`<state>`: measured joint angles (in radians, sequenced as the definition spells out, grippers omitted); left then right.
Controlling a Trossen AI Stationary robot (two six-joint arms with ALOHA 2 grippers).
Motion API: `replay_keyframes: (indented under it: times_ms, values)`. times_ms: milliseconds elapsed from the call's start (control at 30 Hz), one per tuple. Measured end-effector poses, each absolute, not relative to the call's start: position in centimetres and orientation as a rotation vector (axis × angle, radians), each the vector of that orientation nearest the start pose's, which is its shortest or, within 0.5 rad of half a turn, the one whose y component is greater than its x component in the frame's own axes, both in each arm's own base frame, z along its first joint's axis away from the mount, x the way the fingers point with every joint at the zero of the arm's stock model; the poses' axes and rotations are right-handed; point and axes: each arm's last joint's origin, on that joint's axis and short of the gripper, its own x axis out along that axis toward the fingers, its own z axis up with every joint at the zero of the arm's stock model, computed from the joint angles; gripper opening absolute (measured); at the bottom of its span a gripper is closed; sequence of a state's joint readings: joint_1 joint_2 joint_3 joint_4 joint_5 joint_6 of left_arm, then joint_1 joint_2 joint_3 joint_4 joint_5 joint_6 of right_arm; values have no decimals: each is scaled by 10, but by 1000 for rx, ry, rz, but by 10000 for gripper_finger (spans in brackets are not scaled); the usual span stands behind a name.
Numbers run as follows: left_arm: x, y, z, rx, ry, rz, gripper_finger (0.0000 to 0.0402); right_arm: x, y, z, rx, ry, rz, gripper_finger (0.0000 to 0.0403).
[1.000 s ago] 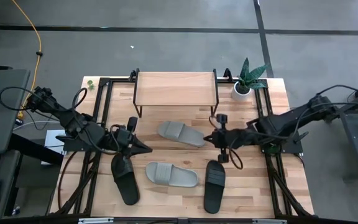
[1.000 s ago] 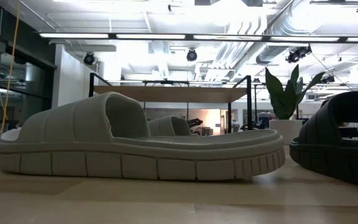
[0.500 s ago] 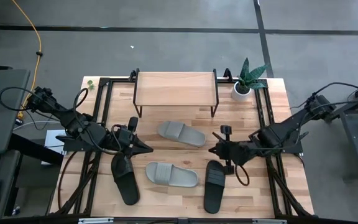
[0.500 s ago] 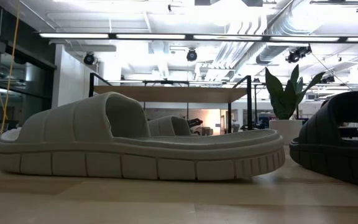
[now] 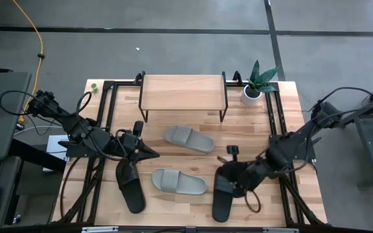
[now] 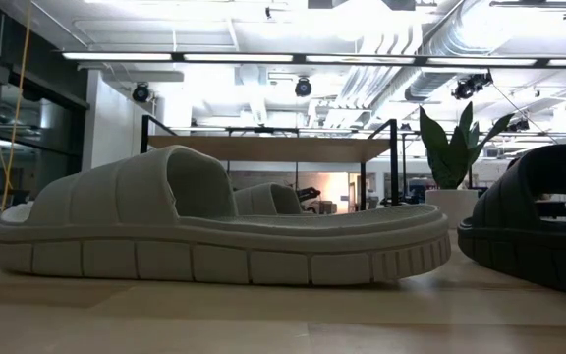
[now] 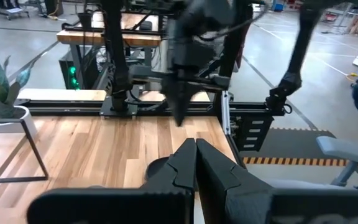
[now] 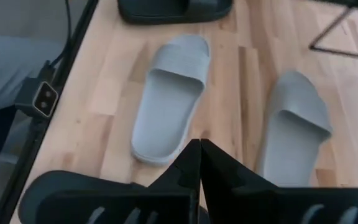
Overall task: Pick and place slides into the shelf
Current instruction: Put the right black slide on the shelf
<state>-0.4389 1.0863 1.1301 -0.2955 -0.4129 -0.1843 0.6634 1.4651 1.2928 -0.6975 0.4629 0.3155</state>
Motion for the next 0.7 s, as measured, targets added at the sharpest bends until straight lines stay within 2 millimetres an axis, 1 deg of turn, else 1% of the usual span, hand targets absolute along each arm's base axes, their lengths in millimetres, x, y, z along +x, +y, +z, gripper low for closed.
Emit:
replay_keyframes:
  times_ms: [100,200,333,500,600,700]
  values:
    - [214,-87,384,-79,230,-2,1,258,199,311,-219,789,78,0]
    - [214,-87,384,-82,230,-2,1,267,219,308,-276,829,49,0]
    - [214,-87,384,-82,231,-2,1,277,240,295,-355,906,-23,0]
    - [213,-87,384,-80,237,-2,1,282,258,279,-363,983,-89,0]
    - [213,-87,383,-76,245,-2,1,282,266,269,-367,1016,-114,0]
    - [213,-87,382,-74,251,-2,1,278,271,264,-336,1027,-140,0]
